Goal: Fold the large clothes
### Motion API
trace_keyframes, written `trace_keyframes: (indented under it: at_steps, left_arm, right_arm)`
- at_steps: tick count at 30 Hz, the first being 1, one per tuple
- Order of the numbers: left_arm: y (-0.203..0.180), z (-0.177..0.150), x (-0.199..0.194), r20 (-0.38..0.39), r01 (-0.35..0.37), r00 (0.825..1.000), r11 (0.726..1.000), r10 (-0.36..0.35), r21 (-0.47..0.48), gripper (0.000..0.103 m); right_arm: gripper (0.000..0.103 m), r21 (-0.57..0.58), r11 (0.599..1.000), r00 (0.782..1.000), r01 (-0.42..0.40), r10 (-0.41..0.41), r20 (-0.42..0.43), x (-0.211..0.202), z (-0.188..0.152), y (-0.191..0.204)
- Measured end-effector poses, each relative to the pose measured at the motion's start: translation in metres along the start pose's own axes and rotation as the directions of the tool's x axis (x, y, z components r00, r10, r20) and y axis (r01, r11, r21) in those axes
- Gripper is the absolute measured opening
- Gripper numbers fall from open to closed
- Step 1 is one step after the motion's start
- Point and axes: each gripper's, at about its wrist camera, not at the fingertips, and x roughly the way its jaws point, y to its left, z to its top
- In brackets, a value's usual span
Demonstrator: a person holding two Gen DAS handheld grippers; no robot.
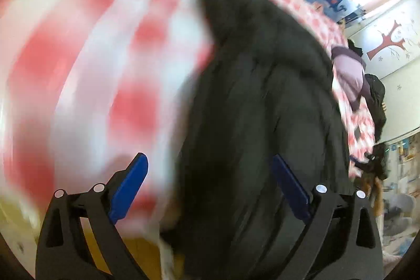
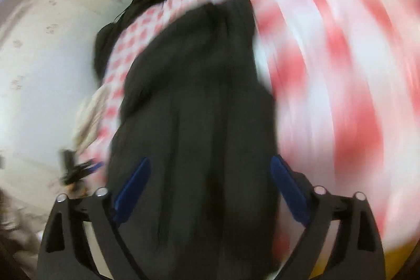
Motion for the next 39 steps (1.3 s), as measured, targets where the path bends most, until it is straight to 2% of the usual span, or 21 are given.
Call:
trace_keyframes:
  at_steps: [3,5,6,8,10,12,14,17,21,22,23,24,25,26,27,28,29,31,32,35,39]
  left_arm:
    - [0.034,-0.042,0.013,-0.075,0.047,0.996,0.997,-0.052,-0.069,0.091]
    - [0.048,-0.062,0.028,-0.107,0.121,0.986,0.988,-0.131,-0.1,0.091]
    - [0.053,-0.069,0.034,-0.106,0.191,0.973,0.972,-0.206,-0.137,0.091]
    - [0.054,-0.076,0.041,-0.088,0.279,0.951,0.945,-0.297,-0.172,0.091]
    - [0.048,-0.078,0.048,-0.08,0.355,0.925,0.918,-0.373,-0.177,0.091]
    - [0.039,-0.079,0.055,-0.088,0.388,0.909,0.905,-0.406,-0.172,0.091]
    - [0.035,-0.08,0.054,-0.089,0.422,0.894,0.893,-0.439,-0.158,0.091]
    - [0.03,-0.085,0.053,-0.08,0.498,0.854,0.853,-0.514,-0.156,0.092]
    - [0.02,-0.09,0.053,-0.067,0.489,0.862,0.859,-0.503,-0.154,0.092]
    - [0.019,-0.09,0.055,-0.064,0.463,0.876,0.872,-0.477,-0.159,0.092]
    - [0.019,-0.09,0.056,-0.064,0.434,0.891,0.886,-0.449,-0.165,0.088]
    - [0.02,-0.091,0.055,-0.068,0.416,0.9,0.894,-0.431,-0.166,0.072]
    - [0.018,-0.092,0.056,-0.075,0.396,0.908,0.904,-0.412,-0.163,0.062]
    - [0.017,-0.092,0.055,-0.077,0.396,0.908,0.903,-0.412,-0.165,0.041]
    - [0.012,-0.092,0.051,-0.069,0.389,0.913,0.908,-0.403,-0.157,0.028]
    - [0.007,-0.091,0.043,-0.059,0.364,0.925,0.921,-0.374,-0.137,0.023]
    - [0.0,-0.089,0.035,-0.046,0.34,0.937,0.933,-0.347,-0.115,0.016]
    - [-0.011,-0.084,0.019,-0.016,0.317,0.947,0.944,-0.32,-0.089,0.011]
    - [-0.016,-0.083,0.007,0.007,0.328,0.945,0.941,-0.328,-0.079,0.009]
    - [-0.034,-0.084,-0.029,0.067,0.35,0.935,0.936,-0.347,-0.036,0.008]
    - [-0.053,-0.098,-0.077,0.122,0.396,0.91,0.918,-0.397,0.03,0.007]
  right_arm:
    - [0.092,0.105,0.993,0.991,-0.046,0.059,-0.124,0.0,-0.073,-0.039]
    - [0.092,0.191,0.97,0.974,-0.154,0.182,-0.138,0.008,-0.103,-0.056]
    - [0.092,0.207,0.959,0.965,-0.192,0.222,-0.136,0.011,-0.108,-0.059]
    - [0.092,0.219,0.941,0.949,-0.259,0.29,-0.123,0.018,-0.117,-0.059]
    - [0.092,0.239,0.907,0.919,-0.347,0.379,-0.107,0.025,-0.118,-0.055]
    - [0.093,0.233,0.889,0.901,-0.394,0.423,-0.091,0.028,-0.116,-0.051]
    - [0.095,0.243,0.851,0.871,-0.465,0.489,-0.046,0.023,-0.112,-0.05]
    - [0.096,0.222,0.851,0.868,-0.476,0.494,-0.035,0.02,-0.117,-0.049]
    - [0.096,0.259,0.862,0.88,-0.436,0.469,-0.078,0.03,-0.127,-0.063]
    - [0.096,0.263,0.857,0.875,-0.443,0.477,-0.081,0.033,-0.131,-0.065]
    - [0.096,0.263,0.854,0.871,-0.45,0.484,-0.084,0.038,-0.133,-0.066]
    - [0.095,0.254,0.855,0.871,-0.452,0.485,-0.082,0.038,-0.135,-0.067]
    - [0.09,0.238,0.849,0.864,-0.471,0.499,-0.071,0.039,-0.135,-0.066]
    - [0.067,0.216,0.839,0.852,-0.5,0.521,-0.055,0.039,-0.135,-0.063]
    - [0.058,0.194,0.848,0.858,-0.494,0.511,-0.05,0.037,-0.136,-0.059]
    - [0.042,0.168,0.856,0.864,-0.489,0.502,-0.042,0.035,-0.136,-0.055]
    - [0.033,0.148,0.854,0.861,-0.499,0.508,-0.03,0.031,-0.137,-0.051]
    - [0.029,0.092,0.849,0.853,-0.521,0.522,0.014,0.019,-0.135,-0.037]
    - [0.027,0.066,0.84,0.843,-0.538,0.537,0.035,0.013,-0.135,-0.03]
    - [0.025,-0.034,0.8,0.793,-0.599,0.599,0.113,-0.015,-0.129,-0.007]
    - [0.025,-0.15,0.722,0.705,-0.676,0.692,0.157,-0.048,-0.13,0.025]
